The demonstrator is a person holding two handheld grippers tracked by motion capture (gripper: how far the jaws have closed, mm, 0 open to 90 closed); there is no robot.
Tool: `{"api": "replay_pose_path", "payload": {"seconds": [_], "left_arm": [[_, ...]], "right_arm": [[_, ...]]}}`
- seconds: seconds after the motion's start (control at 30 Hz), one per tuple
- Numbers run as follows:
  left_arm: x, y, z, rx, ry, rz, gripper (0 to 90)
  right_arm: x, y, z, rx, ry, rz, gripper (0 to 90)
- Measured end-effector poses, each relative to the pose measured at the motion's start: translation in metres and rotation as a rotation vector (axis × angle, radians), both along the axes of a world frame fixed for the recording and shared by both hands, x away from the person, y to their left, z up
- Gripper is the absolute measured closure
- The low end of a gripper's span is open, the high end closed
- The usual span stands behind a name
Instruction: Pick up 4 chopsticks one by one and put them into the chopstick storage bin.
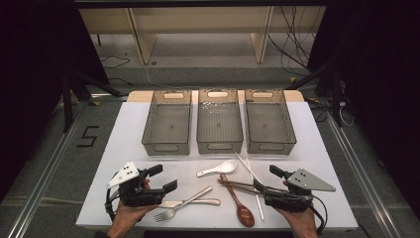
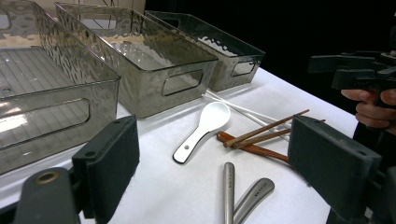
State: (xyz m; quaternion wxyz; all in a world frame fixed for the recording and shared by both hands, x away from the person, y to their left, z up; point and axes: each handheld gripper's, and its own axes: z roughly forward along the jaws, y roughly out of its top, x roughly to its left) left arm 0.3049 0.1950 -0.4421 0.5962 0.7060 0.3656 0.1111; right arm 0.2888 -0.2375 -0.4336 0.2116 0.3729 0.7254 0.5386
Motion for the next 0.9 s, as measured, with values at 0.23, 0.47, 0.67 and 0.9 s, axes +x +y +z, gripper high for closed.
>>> {"api": "replay_pose_path", "payload": {"seconds": [0.23, 0.47, 0.67, 0.9], "left_arm": [[0.000, 0.000, 0.000, 0.004, -0.001, -0.002, 16.3], [0.000, 0.000, 0.000, 0.006, -0.003, -0.004, 16.3], [0.001, 0.000, 0.000, 0.007, -0.001, -0.003, 16.3], [0.001, 0.000, 0.000, 0.009, 0.000, 0.000, 16.3]], "right_arm": [[0.001, 0.000, 0.000, -0.004, 0.006, 0.005, 26.1], [0.002, 0.001, 0.001, -0.012, 0.013, 0.013, 26.1], [0.010, -0.001, 0.010, -0.091, 0.040, 0.058, 26.4], [0.028, -0.001, 0.024, -0.277, 0.111, 0.152, 29.9]]}}
